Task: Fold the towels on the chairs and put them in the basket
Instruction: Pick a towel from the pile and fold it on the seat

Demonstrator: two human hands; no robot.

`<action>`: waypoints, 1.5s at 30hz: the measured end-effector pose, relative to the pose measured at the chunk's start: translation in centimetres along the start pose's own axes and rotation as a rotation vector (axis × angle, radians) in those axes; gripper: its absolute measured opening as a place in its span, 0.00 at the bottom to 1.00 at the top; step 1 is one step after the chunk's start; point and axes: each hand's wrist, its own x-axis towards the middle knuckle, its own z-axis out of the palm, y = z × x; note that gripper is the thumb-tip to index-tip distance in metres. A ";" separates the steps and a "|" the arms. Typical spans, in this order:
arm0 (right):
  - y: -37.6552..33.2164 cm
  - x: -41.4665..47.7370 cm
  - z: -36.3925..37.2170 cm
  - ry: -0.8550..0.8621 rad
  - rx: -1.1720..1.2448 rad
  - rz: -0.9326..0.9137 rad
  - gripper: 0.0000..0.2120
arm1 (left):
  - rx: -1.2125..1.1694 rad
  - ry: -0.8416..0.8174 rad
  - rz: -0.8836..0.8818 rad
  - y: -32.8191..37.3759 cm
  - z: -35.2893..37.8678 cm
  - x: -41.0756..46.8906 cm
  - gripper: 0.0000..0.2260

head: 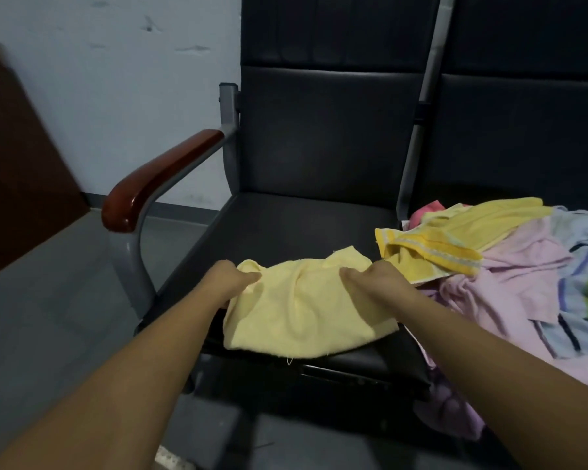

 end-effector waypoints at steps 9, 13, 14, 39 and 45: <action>-1.5 -0.5 -0.8 -0.348 0.345 0.025 0.24 | -0.401 -0.158 0.009 0.5 0.1 0.3 0.18; -1.4 -0.3 -1.9 -0.505 1.004 0.111 0.21 | -0.729 -0.007 0.034 0.8 -1.3 0.6 0.10; -1.2 -0.2 -1.9 -0.527 1.116 0.127 0.21 | -0.679 0.043 0.072 1.1 -1.8 0.4 0.08; -14.2 -13.1 -23.9 0.420 0.194 -0.582 0.14 | -0.683 0.302 0.570 15.9 -24.5 -16.2 0.16; -12.8 -15.5 -24.4 0.012 0.728 -0.280 0.11 | -0.773 0.281 0.530 14.8 -24.6 -17.6 0.17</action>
